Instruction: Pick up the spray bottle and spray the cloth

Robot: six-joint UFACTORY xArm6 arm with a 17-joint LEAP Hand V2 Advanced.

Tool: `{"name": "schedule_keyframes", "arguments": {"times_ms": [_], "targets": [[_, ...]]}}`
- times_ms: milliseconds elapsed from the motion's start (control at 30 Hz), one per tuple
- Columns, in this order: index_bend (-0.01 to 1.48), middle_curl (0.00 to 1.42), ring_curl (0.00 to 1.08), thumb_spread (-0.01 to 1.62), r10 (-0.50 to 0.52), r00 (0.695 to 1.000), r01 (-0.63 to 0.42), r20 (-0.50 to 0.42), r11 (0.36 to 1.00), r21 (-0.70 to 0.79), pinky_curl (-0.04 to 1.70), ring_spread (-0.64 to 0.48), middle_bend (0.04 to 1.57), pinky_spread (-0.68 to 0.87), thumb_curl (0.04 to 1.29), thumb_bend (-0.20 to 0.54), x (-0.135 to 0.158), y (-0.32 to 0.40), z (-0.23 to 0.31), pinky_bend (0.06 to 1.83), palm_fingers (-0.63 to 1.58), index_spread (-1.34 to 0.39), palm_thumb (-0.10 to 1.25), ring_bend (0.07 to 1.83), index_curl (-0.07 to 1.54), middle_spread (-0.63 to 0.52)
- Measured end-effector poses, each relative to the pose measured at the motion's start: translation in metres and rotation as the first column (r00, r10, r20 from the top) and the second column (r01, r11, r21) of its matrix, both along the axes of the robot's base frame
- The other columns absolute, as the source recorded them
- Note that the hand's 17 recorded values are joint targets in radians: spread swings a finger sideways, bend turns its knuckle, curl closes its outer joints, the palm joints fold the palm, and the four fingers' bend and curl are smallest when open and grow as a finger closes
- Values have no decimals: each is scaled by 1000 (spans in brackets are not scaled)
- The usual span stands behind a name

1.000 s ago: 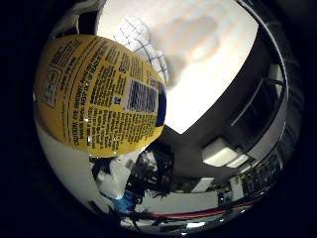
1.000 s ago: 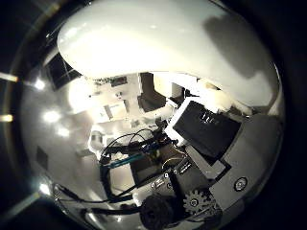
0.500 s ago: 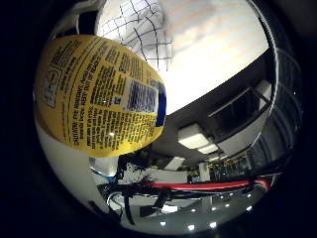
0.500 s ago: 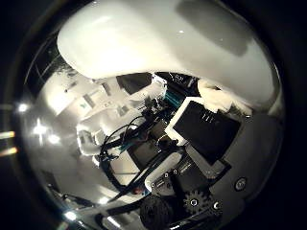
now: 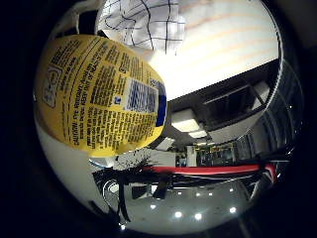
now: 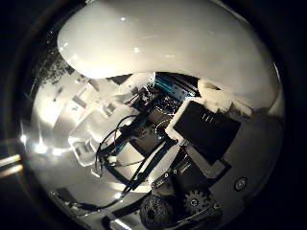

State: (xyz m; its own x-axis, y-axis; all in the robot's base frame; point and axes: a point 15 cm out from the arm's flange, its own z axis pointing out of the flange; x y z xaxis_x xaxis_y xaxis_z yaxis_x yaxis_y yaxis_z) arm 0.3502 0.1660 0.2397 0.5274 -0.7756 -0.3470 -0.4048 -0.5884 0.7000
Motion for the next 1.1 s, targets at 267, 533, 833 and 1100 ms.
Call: {"name": "schedule_keyframes", "arguments": {"times_ms": [267, 533, 833, 1100], "targets": [[1132, 677, 631, 300, 2, 1000, -3, -12, 999, -44, 1280, -172, 1388, -224, 973, -21, 1, 5, -23, 1017, 1164, -240, 1046, 1497, 816, -112], [1123, 677, 630, 304, -4, 1000, 5, 10, 999, -34, 1280, -172, 1388, -227, 970, -22, 3, 3, -14, 1016, 1165, -240, 1041, 1497, 820, -112], [1119, 677, 630, 313, -9, 999, 10, 53, 1000, -16, 1280, -172, 1387, -229, 966, -22, 5, 2, 6, 1015, 1166, -240, 1042, 1496, 822, -112], [1134, 677, 629, 318, -16, 999, 18, 45, 999, -37, 1280, -173, 1384, -230, 965, -21, 9, 7, -20, 1012, 1170, -239, 1045, 1494, 822, -112]]}}
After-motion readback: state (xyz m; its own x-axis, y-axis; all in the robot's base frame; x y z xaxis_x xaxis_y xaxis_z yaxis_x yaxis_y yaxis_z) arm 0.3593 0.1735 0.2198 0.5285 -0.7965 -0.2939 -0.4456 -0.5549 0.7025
